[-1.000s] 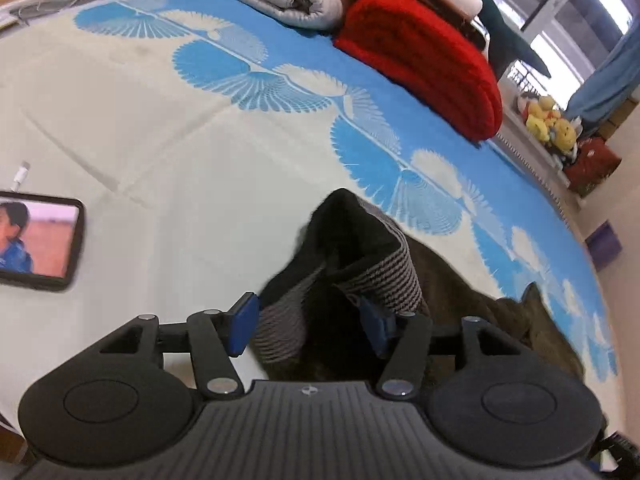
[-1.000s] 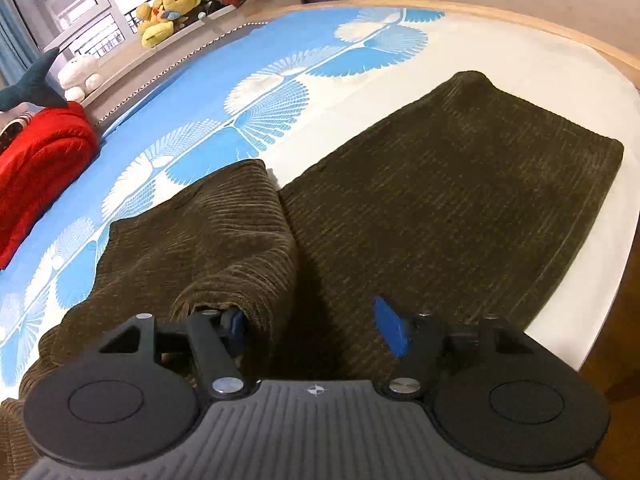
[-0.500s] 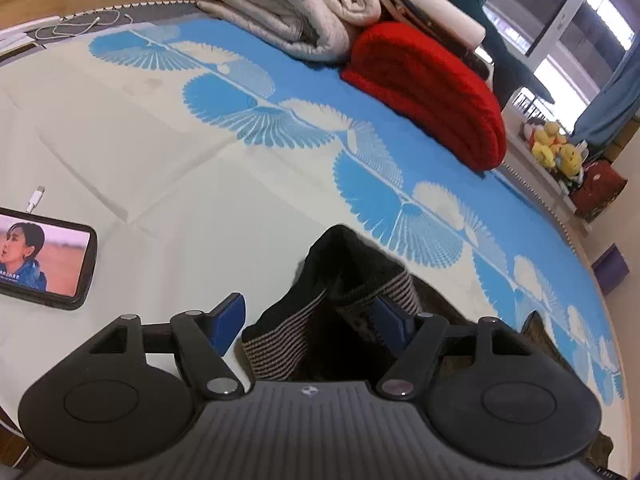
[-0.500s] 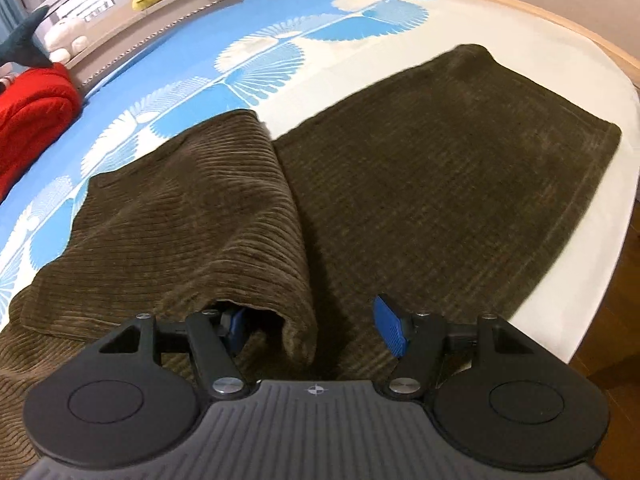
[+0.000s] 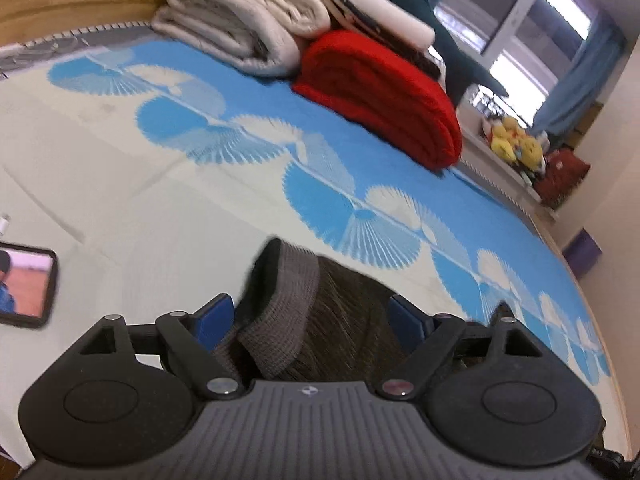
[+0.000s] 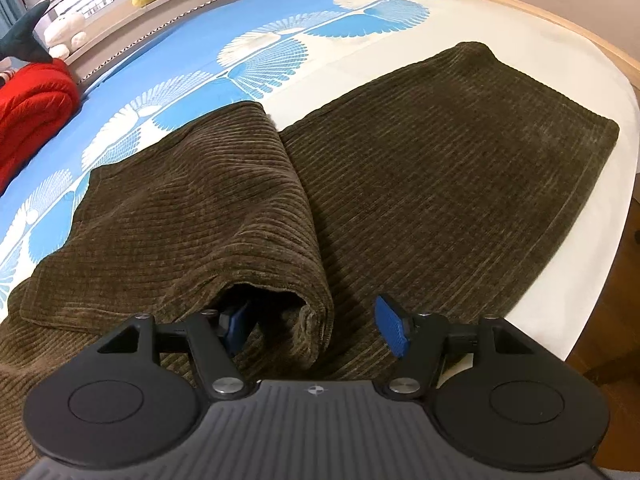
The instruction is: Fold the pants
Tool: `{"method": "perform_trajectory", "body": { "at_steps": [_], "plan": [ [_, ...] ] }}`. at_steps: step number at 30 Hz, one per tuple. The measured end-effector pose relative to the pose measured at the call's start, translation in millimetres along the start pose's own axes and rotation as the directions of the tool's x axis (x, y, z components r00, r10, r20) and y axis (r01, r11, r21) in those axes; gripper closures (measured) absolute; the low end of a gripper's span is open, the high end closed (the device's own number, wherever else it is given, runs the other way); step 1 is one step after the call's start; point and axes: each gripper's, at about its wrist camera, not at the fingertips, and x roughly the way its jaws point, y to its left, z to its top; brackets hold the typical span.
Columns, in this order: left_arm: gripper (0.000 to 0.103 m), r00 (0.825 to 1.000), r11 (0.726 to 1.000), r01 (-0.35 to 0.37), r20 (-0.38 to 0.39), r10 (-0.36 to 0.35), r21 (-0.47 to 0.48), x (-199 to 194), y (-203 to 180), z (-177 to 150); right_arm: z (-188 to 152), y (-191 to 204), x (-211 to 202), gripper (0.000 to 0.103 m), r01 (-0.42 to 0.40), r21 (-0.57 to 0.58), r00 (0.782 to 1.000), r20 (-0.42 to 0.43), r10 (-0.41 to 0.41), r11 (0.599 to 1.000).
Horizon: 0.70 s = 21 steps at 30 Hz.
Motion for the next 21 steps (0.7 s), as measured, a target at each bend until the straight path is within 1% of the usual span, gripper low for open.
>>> {"method": "perform_trajectory", "body": {
  "at_steps": [2,3,4,6,9,11,13,14,15,16,17,19,21],
  "plan": [
    [0.015,0.999,1.000,0.011,-0.050,-0.011,-0.004,10.7,-4.1,-2.8,-0.1,1.3,0.0,0.036,-0.004,0.000,1.000,-0.003,0.004,1.000],
    [0.015,0.997,1.000,0.005,-0.073,-0.005,-0.001,16.3,-6.3,-4.5,-0.1,1.7,0.3,0.036,-0.007,-0.004,1.000,-0.005,0.007,1.000],
    [0.015,0.996,1.000,-0.016,-0.088,0.017,0.009,21.1,-9.4,-6.6,-0.3,2.3,0.5,0.036,-0.009,-0.009,1.000,-0.006,0.009,1.000],
    [0.015,0.992,0.998,-0.053,-0.111,0.057,0.039,30.3,-15.3,-10.7,0.1,2.7,1.1,0.036,-0.012,-0.016,1.000,-0.009,0.012,1.000],
    [0.016,0.990,0.994,-0.083,-0.106,0.090,0.069,34.4,-19.5,-14.2,1.0,1.9,1.7,0.036,-0.015,-0.013,1.000,-0.012,0.015,1.000],
    [0.025,0.990,0.992,-0.102,-0.088,0.108,0.076,32.8,-20.5,-14.9,1.5,0.8,2.3,0.035,-0.020,-0.005,1.000,-0.014,0.020,1.000],
    [0.046,0.989,0.989,-0.126,-0.074,0.132,0.082,31.5,-18.7,-14.3,1.6,-0.1,2.7,0.035,-0.023,-0.002,1.000,-0.015,0.023,1.000],
    [0.052,0.988,0.988,-0.133,-0.070,0.138,0.075,30.8,-16.3,-12.5,1.8,-0.8,3.0,0.035,-0.026,0.000,1.000,-0.016,0.026,1.000],
    [0.068,0.987,0.987,-0.142,-0.067,0.146,0.069,30.8,-13.4,-11.6,1.9,-1.3,3.4,0.035,-0.027,0.002,0.999,-0.016,0.027,1.000],
    [0.076,0.984,0.985,-0.161,-0.063,0.165,0.067,31.7,-9.8,-10.1,2.2,-1.8,3.7,0.035,-0.029,0.003,0.999,-0.017,0.029,1.000],
    [0.076,0.983,0.985,-0.163,-0.069,0.168,0.061,32.8,-6.4,-8.6,2.2,-2.1,3.9,0.035,-0.030,0.004,0.999,-0.018,0.030,1.000],
    [0.080,0.985,0.988,-0.150,-0.082,0.152,0.029,32.6,0.3,-6.3,2.3,-2.3,4.1,0.035,-0.031,0.005,0.999,-0.018,0.031,1.000],
    [0.080,0.987,0.991,-0.133,-0.086,0.134,0.015,29.5,4.4,-4.2,1.8,-1.8,4.5,0.035,-0.030,0.001,0.999,-0.018,0.030,1.000]
  ]
}}
